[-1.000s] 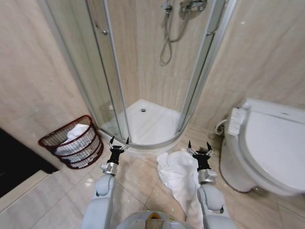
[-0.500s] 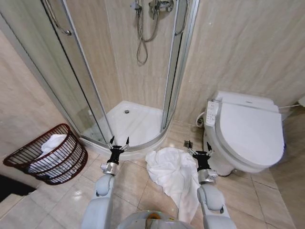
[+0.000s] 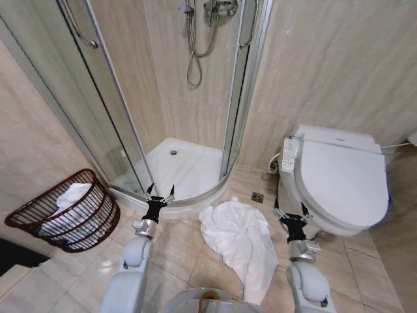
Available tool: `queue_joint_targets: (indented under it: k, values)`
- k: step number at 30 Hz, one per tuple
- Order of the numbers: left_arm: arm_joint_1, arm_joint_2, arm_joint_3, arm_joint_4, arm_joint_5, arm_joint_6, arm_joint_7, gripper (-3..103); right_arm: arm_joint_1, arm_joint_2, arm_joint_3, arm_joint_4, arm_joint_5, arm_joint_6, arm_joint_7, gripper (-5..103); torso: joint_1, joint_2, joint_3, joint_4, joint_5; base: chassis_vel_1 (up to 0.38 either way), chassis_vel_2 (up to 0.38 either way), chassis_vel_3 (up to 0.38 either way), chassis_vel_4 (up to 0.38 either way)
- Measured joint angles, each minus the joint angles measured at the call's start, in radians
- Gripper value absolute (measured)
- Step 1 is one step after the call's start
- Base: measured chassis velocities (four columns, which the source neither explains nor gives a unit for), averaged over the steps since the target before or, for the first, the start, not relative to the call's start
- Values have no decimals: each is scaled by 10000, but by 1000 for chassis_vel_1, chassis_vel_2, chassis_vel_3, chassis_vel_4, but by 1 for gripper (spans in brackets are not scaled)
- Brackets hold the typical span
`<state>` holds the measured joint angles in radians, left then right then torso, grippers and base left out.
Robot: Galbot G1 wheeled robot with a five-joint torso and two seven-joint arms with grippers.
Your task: Discard the used towel into the hamper.
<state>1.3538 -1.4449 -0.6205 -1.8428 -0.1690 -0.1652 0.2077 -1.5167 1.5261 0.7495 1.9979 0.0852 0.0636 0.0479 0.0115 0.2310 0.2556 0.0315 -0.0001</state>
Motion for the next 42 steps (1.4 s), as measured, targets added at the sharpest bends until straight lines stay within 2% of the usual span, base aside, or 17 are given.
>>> queue_joint_targets:
  k: [6, 9, 12, 13, 16, 19, 26, 29, 30, 32, 33, 35, 36, 37, 38, 41, 42]
  values:
    - [206, 42, 72, 176, -5, 363, -348, 100, 249, -15, -51, -549, 227, -236, -132, 100, 0, 0, 0, -1, 0, 0, 0, 0, 0]
    - [301, 106, 135, 242, 97, 508, -424, 100, 528, -24, -161, -994, 599, -681, -220, 100, 0, -1, 1, -1, 0, 0, 0, 0, 0]
    - [589, 273, 123, -45, 327, 806, -424, 100, 1085, -343, -407, -1739, 1391, -2079, -333, 100, 1, 0, 0, -1, 1, 0, 0, 0, 0]
    - [589, 273, 123, -45, 327, 806, -424, 100, 1085, -343, -407, -1739, 1391, -2079, -333, 100, 1, 0, 0, -1, 1, 0, 0, 0, 0]
    - [1015, 450, -59, -151, 398, 770, -507, 100, 1926, -982, -712, -2892, 2192, -3299, -276, 100, 1, 0, 1, -1, 3, 0, 0, 0, 0]
    - [1278, 483, -220, -171, 370, 603, -598, 100, 2547, -1339, -899, -3832, 2533, -3486, -322, 100, 2, 0, 2, 2, -1, 0, 0, 0, 0]
    - [1311, 503, -289, -200, 228, 392, -719, 100, 3995, -1639, -1218, -5857, 2337, -3004, -915, 100, 2, -1, 2, -2, 1, 0, 0, 0, 0]
    - [1197, 364, -293, -232, 285, 369, -776, 100, 4524, -1732, -1621, -6686, 1941, -2791, -2062, 100, 2, -1, 3, 2, -1, 0, 0, 0, 0]
    - [1197, 364, -293, -232, 285, 369, -776, 100, 4524, -1732, -1621, -6686, 1941, -2791, -2062, 100, 2, -1, 3, 2, -1, 0, 0, 0, 0]
    - [1153, 339, -275, -441, 276, 468, -809, 100, 4565, -1818, -1872, -6912, 1279, -2778, -3438, 100, 2, -1, 2, 0, 3, 0, 0, 0, 0]
    - [1153, 339, -275, -441, 276, 468, -809, 100, 4565, -1818, -1872, -6912, 1279, -2778, -3438, 100, 2, -1, 2, 0, 3, 0, 0, 0, 0]
    - [1116, 399, -278, -585, 229, 566, -818, 100, 4597, -1949, -2047, -7272, 63, -2532, -4761, 100, 2, -1, 2, -3, -1, 0, 0, 0, 0]
    - [1098, 437, -287, -617, 198, 591, -820, 100, 4649, -2006, -2176, -7550, -493, -2292, -5036, 100, 2, 0, 1, -3, 0, 0, 0, 0, 0]
    - [1098, 437, -287, -617, 198, 591, -820, 100, 4649, -2006, -2176, -7550, -493, -2292, -5036, 100, 2, 0, 1, -3, 0, 0, 0, 0, 0]
    - [1083, 487, -300, -636, 151, 624, -822, 100, 4756, -2030, -2344, -8032, -1150, -1859, -5066, 100, 2, -1, 1, -3, 0, 0, 0, 0, 0]
    - [1084, 603, -297, -605, 74, 652, -823, 100, 5206, -1881, -2548, -9507, -2140, -828, -4829, 100, 2, -1, 2, -3, 1, 0, 0, 0, 0]
    - [1084, 603, -297, -605, 74, 652, -823, 100, 5206, -1881, -2548, -9507, -2140, -828, -4829, 100, 2, -1, 2, -3, 1, 0, 0, 0, 0]
